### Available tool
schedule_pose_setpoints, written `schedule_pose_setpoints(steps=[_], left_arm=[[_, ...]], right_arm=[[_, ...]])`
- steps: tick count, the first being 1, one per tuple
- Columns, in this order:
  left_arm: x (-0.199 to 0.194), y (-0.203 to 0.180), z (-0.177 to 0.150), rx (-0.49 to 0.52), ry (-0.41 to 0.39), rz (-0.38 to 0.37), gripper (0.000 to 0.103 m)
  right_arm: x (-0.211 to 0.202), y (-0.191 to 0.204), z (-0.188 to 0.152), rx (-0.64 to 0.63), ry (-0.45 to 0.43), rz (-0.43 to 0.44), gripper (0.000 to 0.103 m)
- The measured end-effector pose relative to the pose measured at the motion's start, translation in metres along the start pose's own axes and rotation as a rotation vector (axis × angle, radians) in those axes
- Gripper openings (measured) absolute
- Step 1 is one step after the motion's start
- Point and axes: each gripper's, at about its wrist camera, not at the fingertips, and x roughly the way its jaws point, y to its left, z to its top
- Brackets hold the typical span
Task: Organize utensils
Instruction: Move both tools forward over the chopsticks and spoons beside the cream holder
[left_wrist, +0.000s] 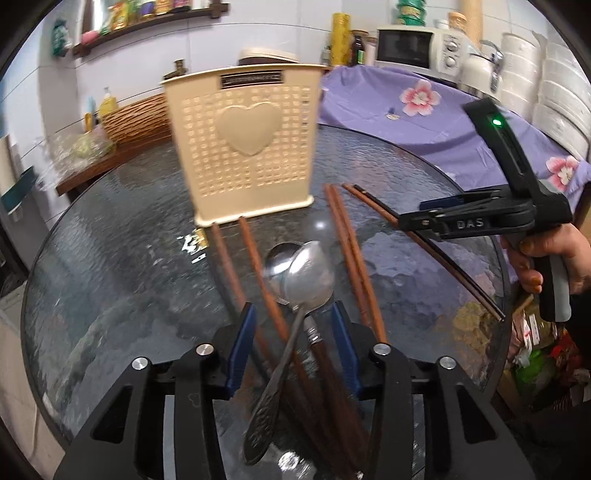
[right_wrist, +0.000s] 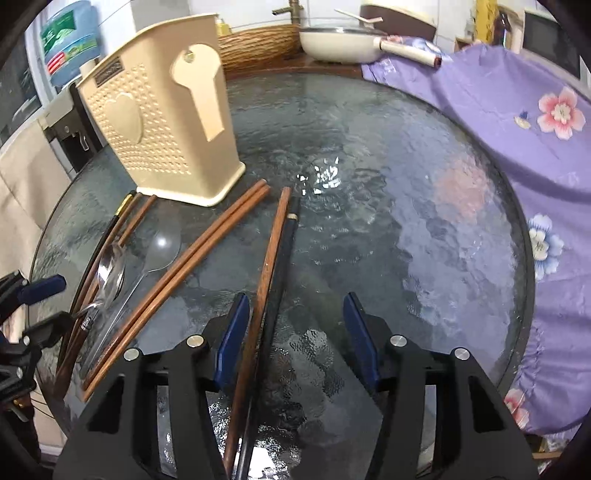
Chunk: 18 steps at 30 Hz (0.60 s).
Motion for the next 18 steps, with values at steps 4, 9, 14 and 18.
schedule_pose_setpoints(steps=[4, 9, 14, 18], left_arm=[[0.016, -0.012, 0.010, 0.084, 0.021, -0.016, 0.040], [0.031, -0.005, 0.022, 0.080, 0.056, -0.071, 0.040], [0.044, 0.001, 0.028, 0.068, 0.086, -0.108, 0.040], [0.049, 0.007, 0.029, 0.053, 0.091, -0.112, 0.040]], right_arm=[[0.000, 0.001, 0.002, 0.001, -0.007, 0.009, 0.053], [-0.003, 0.002, 0.003, -0.007, -0.013, 0.014, 0.051], [-0.004, -0.002, 0.003, 0.003, -0.012, 0.024, 0.048], [-0.001, -0.003, 0.002, 0.001, -0.005, 0.034, 0.048]])
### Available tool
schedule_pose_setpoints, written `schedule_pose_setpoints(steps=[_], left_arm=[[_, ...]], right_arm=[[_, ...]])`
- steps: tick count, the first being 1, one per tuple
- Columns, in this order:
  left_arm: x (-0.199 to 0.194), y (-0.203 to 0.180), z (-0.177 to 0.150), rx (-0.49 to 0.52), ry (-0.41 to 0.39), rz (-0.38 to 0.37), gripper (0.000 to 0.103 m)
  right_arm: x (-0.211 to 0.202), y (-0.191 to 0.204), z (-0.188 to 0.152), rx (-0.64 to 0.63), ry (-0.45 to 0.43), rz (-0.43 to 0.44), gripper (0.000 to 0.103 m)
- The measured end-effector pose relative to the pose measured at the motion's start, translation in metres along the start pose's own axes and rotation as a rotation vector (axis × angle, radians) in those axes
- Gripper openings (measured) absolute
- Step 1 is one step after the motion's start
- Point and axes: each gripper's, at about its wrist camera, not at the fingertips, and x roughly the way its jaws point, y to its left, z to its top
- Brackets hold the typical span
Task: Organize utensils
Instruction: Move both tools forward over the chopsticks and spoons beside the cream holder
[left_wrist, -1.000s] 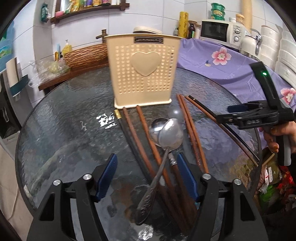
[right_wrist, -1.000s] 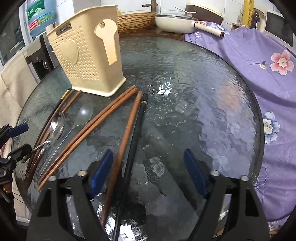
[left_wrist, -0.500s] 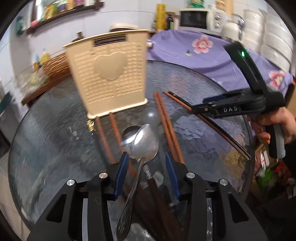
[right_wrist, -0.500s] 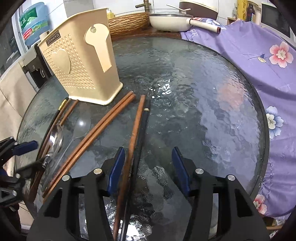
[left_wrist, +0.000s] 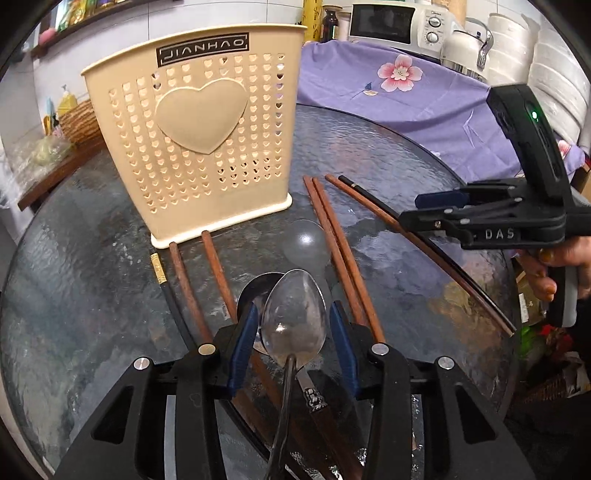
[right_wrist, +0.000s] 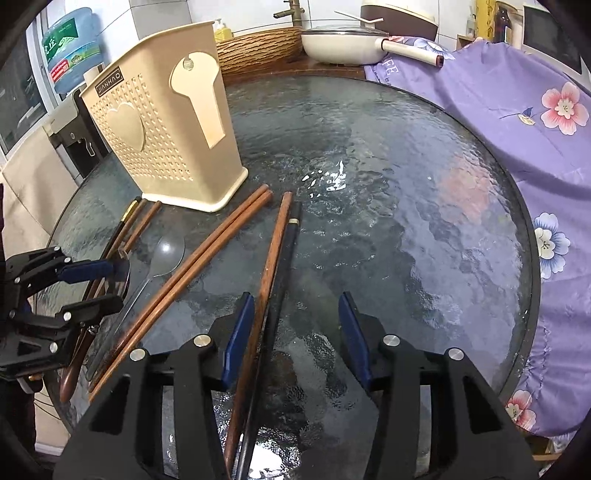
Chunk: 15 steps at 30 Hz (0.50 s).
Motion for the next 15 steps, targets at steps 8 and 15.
schedule_pose_setpoints(steps=[8, 15], left_arm=[[0.008, 0.004, 0.006, -0.006, 0.008, -0.056, 0.035], [0.006, 0.005, 0.006, -0.029, 0.010, -0.076, 0.034]], right_arm=[[0.003, 0.001, 0.002, -0.011, -0.001, 0.008, 0.048], [0.004, -0.008, 0.010, 0.031, 0.003, 0.044, 0.044]])
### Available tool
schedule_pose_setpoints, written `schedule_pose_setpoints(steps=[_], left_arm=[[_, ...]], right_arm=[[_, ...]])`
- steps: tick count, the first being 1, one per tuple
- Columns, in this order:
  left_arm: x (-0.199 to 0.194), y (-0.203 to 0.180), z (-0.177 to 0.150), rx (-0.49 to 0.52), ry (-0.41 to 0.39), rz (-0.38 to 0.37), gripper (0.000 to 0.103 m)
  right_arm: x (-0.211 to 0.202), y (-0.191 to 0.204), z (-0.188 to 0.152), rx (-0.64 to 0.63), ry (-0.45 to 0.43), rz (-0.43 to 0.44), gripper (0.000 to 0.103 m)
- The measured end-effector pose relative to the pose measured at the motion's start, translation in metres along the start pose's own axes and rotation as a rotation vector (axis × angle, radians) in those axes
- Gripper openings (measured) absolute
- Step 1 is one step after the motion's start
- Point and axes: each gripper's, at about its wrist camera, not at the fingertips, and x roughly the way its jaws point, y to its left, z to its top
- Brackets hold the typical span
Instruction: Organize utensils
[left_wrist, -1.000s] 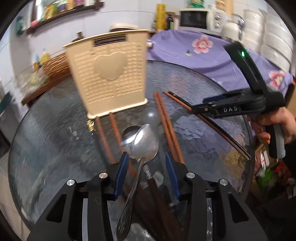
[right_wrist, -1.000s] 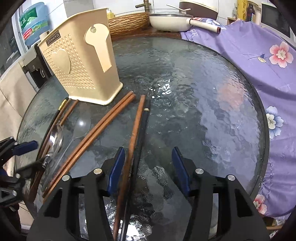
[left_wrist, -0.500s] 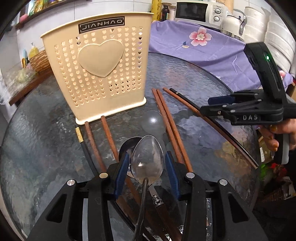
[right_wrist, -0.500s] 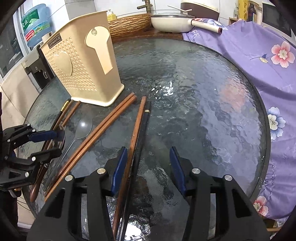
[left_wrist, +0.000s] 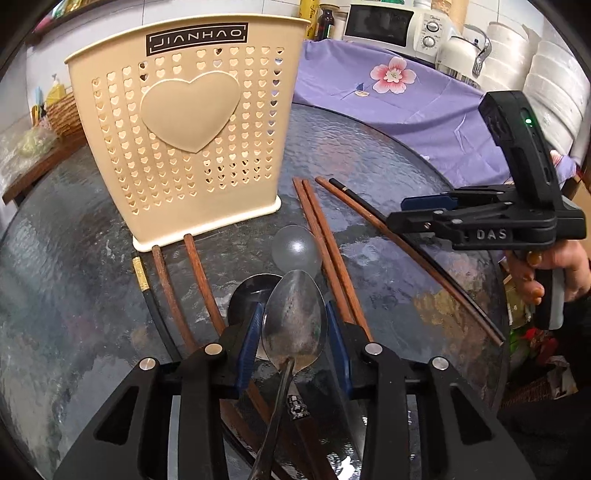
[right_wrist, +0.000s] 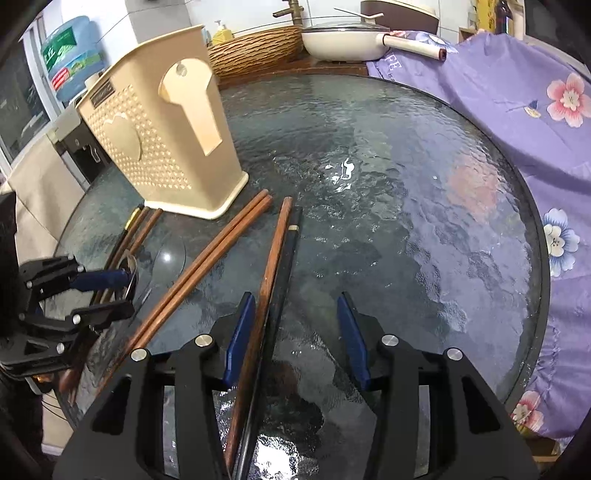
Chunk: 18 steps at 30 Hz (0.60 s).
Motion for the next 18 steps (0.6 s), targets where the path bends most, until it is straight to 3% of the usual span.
schedule_pose_setpoints(steps=[1, 2, 15, 18], left_arm=[[-0.001, 0.000, 0.000, -0.001, -0.005, -0.005, 0.019], [-0.004, 0.000, 0.001, 0.001, -0.014, -0.012, 0.012], [-0.012, 0.008, -0.001, -0.020, -0.022, 0.005, 0.010], [-0.010, 0.010, -0.001, -0.024, -0.021, 0.016, 0.010]], right_arm=[[0.000, 0.000, 0.001, 0.004, -0.001, 0.001, 0.043], [0.000, -0.001, 0.002, 0.004, -0.001, 0.002, 0.041], [0.011, 0.006, 0.016, -0.020, 0.039, -0.064, 0.037], [0.019, 0.017, 0.021, -0.083, 0.055, -0.127, 0.037]])
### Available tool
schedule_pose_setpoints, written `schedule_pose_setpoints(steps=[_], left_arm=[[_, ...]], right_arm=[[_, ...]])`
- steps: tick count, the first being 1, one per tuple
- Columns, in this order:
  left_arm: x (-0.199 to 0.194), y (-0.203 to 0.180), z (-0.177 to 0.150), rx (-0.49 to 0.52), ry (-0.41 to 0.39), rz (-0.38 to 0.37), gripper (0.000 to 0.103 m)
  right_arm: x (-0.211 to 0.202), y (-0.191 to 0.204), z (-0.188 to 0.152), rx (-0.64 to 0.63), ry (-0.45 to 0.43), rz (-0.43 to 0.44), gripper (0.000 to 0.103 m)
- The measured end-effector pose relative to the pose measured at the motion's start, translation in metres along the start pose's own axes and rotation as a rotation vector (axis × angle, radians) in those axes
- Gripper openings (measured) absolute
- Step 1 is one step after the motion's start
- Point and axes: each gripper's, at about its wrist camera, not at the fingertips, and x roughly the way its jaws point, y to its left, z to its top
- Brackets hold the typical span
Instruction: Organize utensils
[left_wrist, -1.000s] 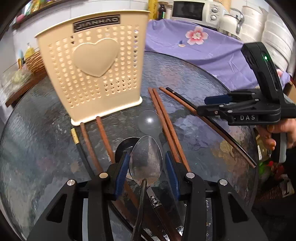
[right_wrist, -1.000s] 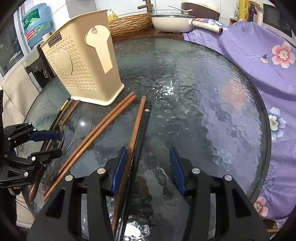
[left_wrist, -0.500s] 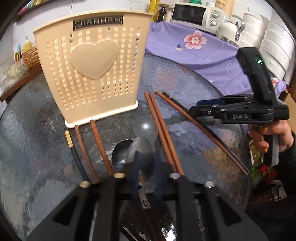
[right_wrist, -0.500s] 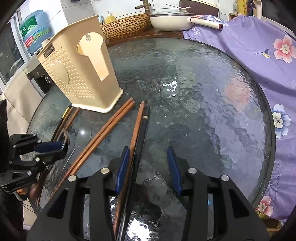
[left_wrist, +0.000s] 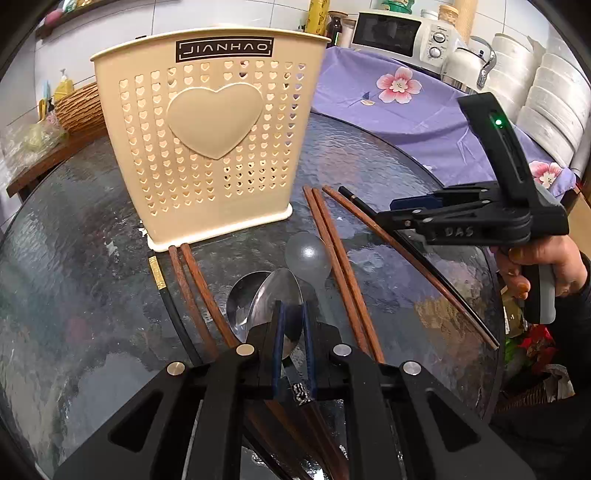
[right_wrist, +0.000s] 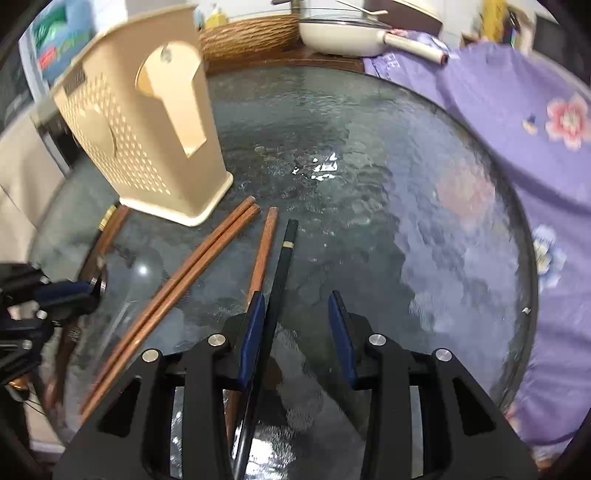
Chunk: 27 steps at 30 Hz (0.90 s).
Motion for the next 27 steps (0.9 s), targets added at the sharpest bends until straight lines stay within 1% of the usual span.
schedule_pose_setpoints(steps=[2, 4, 6, 8, 13, 17, 19, 23, 27], left_arm=[[0.001, -0.002, 0.002, 0.010, 0.000, 0.025, 0.010], [0.002, -0.004, 0.002, 0.022, -0.001, 0.053, 0.011], [0.003, -0.006, 0.003, 0.035, 0.008, 0.072, 0.013], [0.003, -0.004, 0.003, 0.029, 0.006, 0.075, 0.014], [-0.003, 0.009, 0.004, -0.026, -0.010, 0.080, 0.012], [-0.013, 0.021, 0.006, -0.066, -0.032, 0.066, 0.004], [-0.017, 0.026, 0.007, -0.081, -0.041, 0.082, 0.002], [-0.019, 0.043, 0.005, -0.138, -0.048, 0.078, 0.001], [-0.027, 0.056, 0.002, -0.182, -0.070, 0.085, 0.001]], right_arm=[[0.004, 0.008, 0.005, -0.032, 0.006, -0.018, 0.036], [0.007, 0.009, 0.008, -0.035, 0.014, -0.011, 0.033], [0.008, 0.010, 0.011, -0.041, 0.013, -0.011, 0.013], [0.008, 0.010, 0.011, -0.044, 0.008, -0.009, 0.011], [0.007, 0.000, 0.008, -0.003, -0.016, 0.031, 0.008], [0.006, -0.010, 0.005, 0.041, -0.033, 0.074, 0.008], [0.004, -0.011, 0.004, 0.053, -0.049, 0.078, 0.008], [-0.002, -0.011, 0.004, 0.066, -0.072, 0.095, 0.008], [-0.009, -0.013, 0.004, 0.079, -0.091, 0.118, 0.008]])
